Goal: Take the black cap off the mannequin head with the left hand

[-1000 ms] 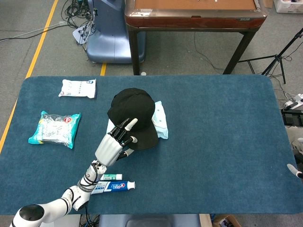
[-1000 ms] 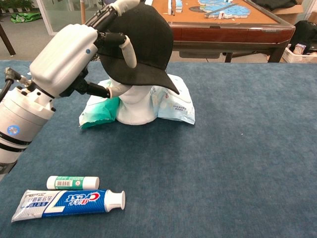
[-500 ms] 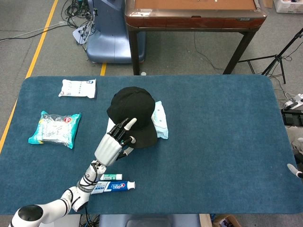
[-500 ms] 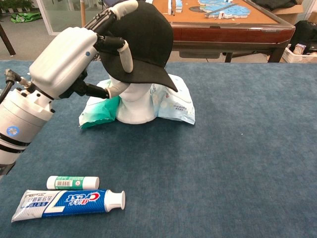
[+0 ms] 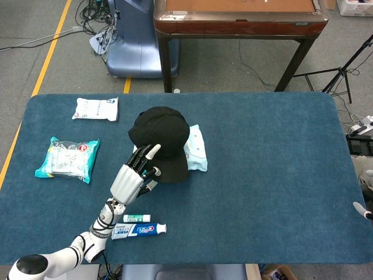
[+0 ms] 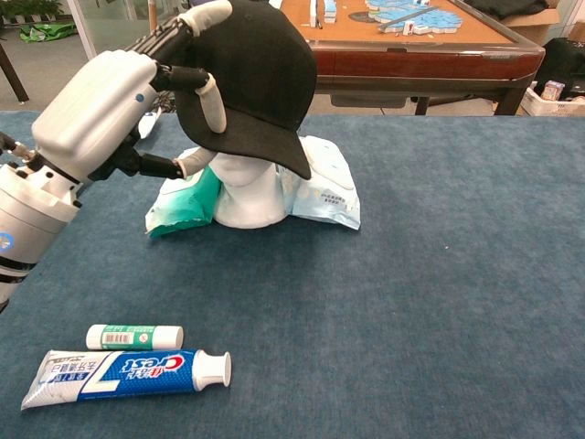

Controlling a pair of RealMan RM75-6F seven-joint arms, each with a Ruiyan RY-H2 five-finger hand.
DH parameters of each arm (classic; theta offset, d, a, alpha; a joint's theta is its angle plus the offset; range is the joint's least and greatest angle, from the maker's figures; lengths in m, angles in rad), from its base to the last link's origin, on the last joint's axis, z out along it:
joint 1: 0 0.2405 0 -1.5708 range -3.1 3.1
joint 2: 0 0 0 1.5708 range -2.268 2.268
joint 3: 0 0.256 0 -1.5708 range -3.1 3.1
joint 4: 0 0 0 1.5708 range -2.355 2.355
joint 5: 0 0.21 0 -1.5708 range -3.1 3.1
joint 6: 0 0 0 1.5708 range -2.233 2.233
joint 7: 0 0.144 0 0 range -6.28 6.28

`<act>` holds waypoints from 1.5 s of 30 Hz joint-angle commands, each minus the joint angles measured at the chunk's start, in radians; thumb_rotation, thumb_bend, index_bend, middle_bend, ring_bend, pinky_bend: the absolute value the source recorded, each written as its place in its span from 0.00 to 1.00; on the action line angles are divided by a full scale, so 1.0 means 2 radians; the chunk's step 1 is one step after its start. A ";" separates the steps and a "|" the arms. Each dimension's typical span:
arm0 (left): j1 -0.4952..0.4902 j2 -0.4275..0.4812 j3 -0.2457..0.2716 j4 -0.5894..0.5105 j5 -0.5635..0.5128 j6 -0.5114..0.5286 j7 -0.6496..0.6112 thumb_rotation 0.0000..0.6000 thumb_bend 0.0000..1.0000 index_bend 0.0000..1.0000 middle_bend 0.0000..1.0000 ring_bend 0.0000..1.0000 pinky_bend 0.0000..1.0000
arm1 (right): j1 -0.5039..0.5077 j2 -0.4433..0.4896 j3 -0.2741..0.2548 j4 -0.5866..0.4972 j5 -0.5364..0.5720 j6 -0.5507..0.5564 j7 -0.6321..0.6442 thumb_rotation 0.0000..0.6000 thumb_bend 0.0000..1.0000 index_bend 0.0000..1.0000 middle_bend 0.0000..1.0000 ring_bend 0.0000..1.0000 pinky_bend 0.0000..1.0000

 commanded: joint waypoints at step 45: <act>0.028 0.113 -0.021 -0.165 -0.011 -0.023 -0.016 1.00 0.35 0.59 0.00 0.00 0.10 | 0.010 -0.007 -0.001 -0.002 0.009 -0.017 -0.022 1.00 0.00 0.29 0.32 0.19 0.38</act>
